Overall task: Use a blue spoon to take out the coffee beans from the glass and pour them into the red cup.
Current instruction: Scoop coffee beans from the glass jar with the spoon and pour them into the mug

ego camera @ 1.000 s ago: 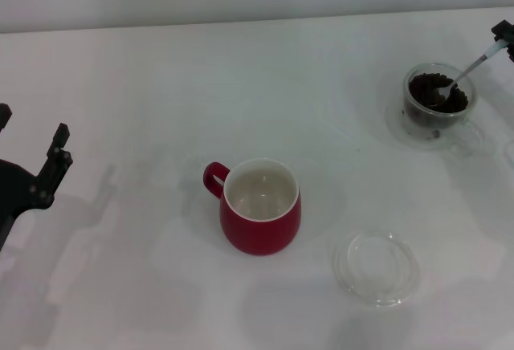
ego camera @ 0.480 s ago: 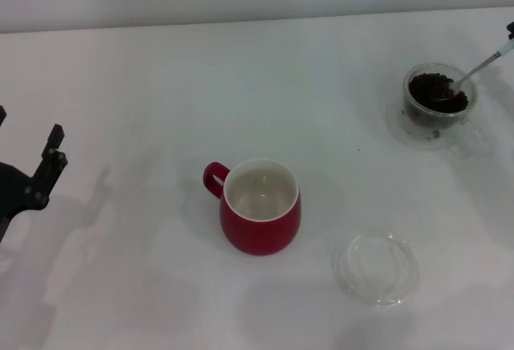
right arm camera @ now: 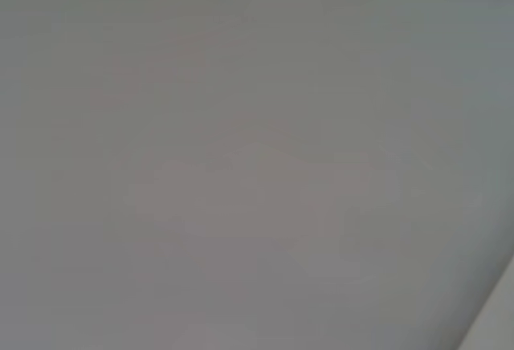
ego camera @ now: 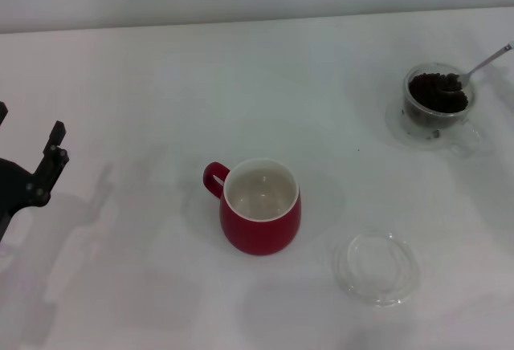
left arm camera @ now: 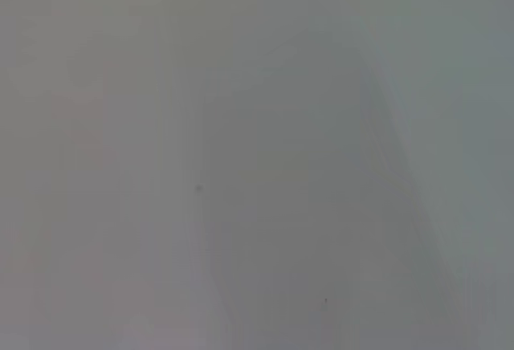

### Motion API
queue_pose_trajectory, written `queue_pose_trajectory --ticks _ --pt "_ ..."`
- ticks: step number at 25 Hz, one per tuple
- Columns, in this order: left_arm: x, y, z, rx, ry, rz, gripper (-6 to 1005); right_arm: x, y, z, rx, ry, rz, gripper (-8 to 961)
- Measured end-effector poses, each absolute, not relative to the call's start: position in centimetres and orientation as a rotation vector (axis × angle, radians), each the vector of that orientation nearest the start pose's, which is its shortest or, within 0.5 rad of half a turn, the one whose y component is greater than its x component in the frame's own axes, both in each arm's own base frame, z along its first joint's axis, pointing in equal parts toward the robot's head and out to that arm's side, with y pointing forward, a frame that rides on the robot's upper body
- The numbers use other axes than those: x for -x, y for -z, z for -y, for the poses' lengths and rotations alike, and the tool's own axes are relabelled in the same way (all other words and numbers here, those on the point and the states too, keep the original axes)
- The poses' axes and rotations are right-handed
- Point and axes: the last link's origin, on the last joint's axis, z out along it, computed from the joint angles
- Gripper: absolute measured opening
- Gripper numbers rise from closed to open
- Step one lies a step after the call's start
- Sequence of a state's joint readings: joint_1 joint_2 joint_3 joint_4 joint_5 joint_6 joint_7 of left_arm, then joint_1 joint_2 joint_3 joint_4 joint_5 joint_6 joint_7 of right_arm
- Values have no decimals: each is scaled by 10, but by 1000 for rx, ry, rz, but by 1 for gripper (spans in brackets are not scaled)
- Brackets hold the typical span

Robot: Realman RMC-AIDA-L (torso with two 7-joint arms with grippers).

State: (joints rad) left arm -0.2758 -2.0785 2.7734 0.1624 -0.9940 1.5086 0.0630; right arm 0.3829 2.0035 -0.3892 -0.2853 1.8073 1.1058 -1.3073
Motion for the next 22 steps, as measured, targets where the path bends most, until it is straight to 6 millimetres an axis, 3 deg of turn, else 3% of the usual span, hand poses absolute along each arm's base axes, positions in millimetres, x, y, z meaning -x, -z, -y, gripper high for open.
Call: queue_pose_trajectory --ticks 22 --pt "315 35 -253 1790 721 156 710 -349 -38 -326 1454 -1470 -1605 150"
